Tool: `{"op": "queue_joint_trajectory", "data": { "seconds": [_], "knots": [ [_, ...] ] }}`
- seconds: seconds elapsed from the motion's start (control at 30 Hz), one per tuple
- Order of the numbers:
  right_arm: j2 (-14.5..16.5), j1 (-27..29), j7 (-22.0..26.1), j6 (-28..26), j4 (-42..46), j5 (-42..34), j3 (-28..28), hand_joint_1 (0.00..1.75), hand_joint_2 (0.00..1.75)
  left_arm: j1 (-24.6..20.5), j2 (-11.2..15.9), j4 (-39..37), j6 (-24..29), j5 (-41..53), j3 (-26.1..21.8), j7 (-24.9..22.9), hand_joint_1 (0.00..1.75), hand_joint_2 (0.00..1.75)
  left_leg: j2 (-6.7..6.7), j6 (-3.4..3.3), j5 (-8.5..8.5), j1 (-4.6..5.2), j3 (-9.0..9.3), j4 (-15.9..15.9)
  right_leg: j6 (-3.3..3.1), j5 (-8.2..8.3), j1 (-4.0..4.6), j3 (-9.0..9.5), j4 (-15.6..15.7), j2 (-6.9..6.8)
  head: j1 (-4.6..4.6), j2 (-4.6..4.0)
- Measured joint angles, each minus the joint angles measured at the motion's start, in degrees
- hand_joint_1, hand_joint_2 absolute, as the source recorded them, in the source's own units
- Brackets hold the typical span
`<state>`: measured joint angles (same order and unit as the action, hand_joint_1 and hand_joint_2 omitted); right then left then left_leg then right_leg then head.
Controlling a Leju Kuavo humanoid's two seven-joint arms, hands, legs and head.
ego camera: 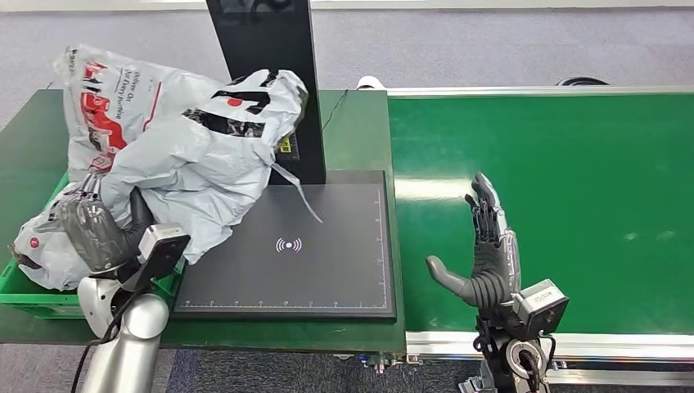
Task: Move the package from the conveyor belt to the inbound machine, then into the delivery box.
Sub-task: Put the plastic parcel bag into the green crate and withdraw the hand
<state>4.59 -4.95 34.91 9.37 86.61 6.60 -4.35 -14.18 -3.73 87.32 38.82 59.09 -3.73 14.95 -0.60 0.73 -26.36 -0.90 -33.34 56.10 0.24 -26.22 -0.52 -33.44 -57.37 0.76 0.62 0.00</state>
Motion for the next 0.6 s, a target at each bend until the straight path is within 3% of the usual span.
{"op": "queue_joint_trajectory", "data": {
  "seconds": [0.1,0.23,0.6],
  "knots": [
    [-0.01,0.97,0.00,0.09,0.90,0.19,0.49,0.00,1.75,-0.38,0.76,-1.70,-0.66,3.67,-4.83,-4.63,1.75,1.75,0.02,0.00,0.00,-0.03,0.00,-0.01,-0.01,0.00,0.03,-0.05,0.00,0.02,0.01,0.00],
    [-0.02,1.45,0.00,0.24,1.57,0.26,1.19,0.00,1.75,-1.03,2.03,-3.82,-0.87,3.86,-8.69,-5.27,1.75,1.75,0.02,0.01,0.00,-0.05,0.00,-0.01,-0.02,-0.01,0.05,-0.04,0.00,0.02,0.00,0.00],
    [-0.02,1.62,0.00,0.43,1.91,0.28,1.69,0.00,1.75,-1.28,2.40,-5.34,-0.90,3.94,-11.00,-5.42,1.75,1.75,0.02,0.00,0.00,0.00,-0.01,0.00,-0.01,-0.01,0.00,-0.03,0.00,0.02,0.00,0.00]
  ]
}}
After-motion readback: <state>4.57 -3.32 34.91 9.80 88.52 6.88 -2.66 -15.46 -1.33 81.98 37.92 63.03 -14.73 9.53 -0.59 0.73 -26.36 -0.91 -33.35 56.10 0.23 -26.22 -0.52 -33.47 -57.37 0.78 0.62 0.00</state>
